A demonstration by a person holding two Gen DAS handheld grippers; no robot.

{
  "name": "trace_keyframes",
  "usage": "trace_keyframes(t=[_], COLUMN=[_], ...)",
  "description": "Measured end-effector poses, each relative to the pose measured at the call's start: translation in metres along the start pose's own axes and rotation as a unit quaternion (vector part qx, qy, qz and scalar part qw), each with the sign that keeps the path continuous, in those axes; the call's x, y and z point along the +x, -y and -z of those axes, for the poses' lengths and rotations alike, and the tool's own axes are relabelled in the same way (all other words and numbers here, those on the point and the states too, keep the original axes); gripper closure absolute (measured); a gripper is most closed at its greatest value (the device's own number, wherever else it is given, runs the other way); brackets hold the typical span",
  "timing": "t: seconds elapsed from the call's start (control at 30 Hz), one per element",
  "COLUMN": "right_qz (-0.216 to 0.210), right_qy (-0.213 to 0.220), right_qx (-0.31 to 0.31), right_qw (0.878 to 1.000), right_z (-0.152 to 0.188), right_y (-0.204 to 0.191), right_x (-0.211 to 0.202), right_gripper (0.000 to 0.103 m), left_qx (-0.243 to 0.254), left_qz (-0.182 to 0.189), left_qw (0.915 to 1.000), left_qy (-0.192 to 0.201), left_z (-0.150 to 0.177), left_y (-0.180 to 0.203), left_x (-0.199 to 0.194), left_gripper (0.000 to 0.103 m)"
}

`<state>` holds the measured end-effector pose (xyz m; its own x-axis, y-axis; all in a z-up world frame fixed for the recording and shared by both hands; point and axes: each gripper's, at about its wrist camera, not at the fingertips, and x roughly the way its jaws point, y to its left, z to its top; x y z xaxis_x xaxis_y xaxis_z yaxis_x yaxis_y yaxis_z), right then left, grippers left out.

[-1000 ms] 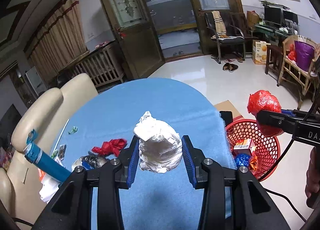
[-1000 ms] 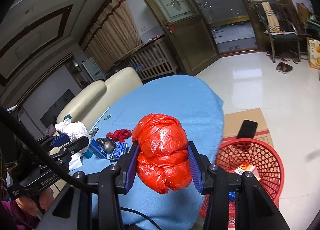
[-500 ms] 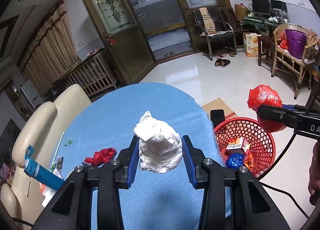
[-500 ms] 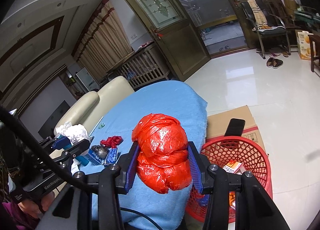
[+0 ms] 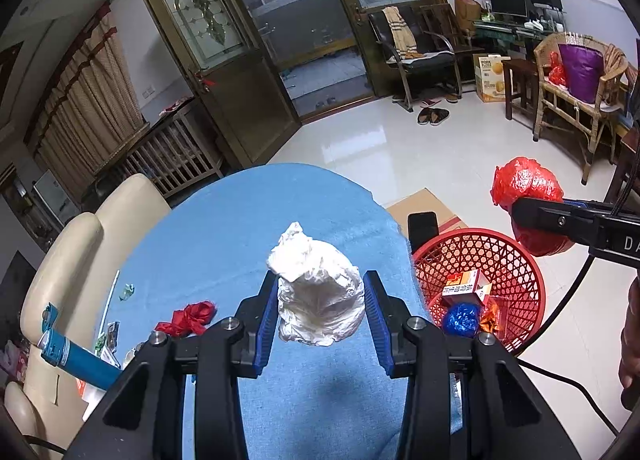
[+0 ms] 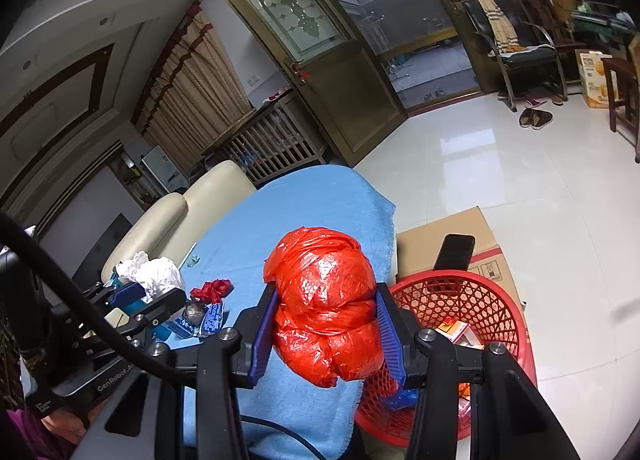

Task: Collect trash
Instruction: 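Carry both items over the red basket and open both tools to drop them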

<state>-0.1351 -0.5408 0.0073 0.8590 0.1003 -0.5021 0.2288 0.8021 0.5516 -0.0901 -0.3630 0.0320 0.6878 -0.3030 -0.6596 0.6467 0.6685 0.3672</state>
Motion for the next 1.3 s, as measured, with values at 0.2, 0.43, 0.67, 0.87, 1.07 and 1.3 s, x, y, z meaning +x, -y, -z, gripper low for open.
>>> trace_keyframes(t=[0.2, 0.43, 0.67, 0.87, 1.07, 1.3], right_qz=[0.003, 0.007, 0.011, 0.015, 0.015, 0.018], right_qy=[0.0, 0.001, 0.001, 0.002, 0.002, 0.001], right_qx=[0.005, 0.013, 0.024, 0.037, 0.044, 0.055], right_qw=[1.0, 1.0, 1.0, 0.999, 0.999, 0.998], right_z=[0.0, 0.0, 0.0, 0.001, 0.003, 0.003], right_y=[0.005, 0.01, 0.018, 0.026, 0.031, 0.036], right_x=[-0.001, -0.003, -0.006, -0.011, -0.012, -0.013], right_gripper=[0.054, 0.054, 0.054, 0.054, 0.054, 0.054], left_qx=[0.005, 0.01, 0.018, 0.026, 0.032, 0.035], left_qz=[0.004, 0.009, 0.013, 0.015, 0.017, 0.024], left_qw=[1.0, 0.9998, 0.9996, 0.9994, 0.9991, 0.9987], left_qy=[-0.005, -0.013, -0.016, -0.019, -0.022, -0.029], left_z=[-0.002, -0.006, -0.009, -0.012, -0.014, -0.015], left_y=[0.007, 0.015, 0.024, 0.032, 0.038, 0.046], left_x=[0.006, 0.014, 0.02, 0.024, 0.027, 0.032], left_gripper=[0.06, 0.06, 0.06, 0.06, 0.06, 0.06])
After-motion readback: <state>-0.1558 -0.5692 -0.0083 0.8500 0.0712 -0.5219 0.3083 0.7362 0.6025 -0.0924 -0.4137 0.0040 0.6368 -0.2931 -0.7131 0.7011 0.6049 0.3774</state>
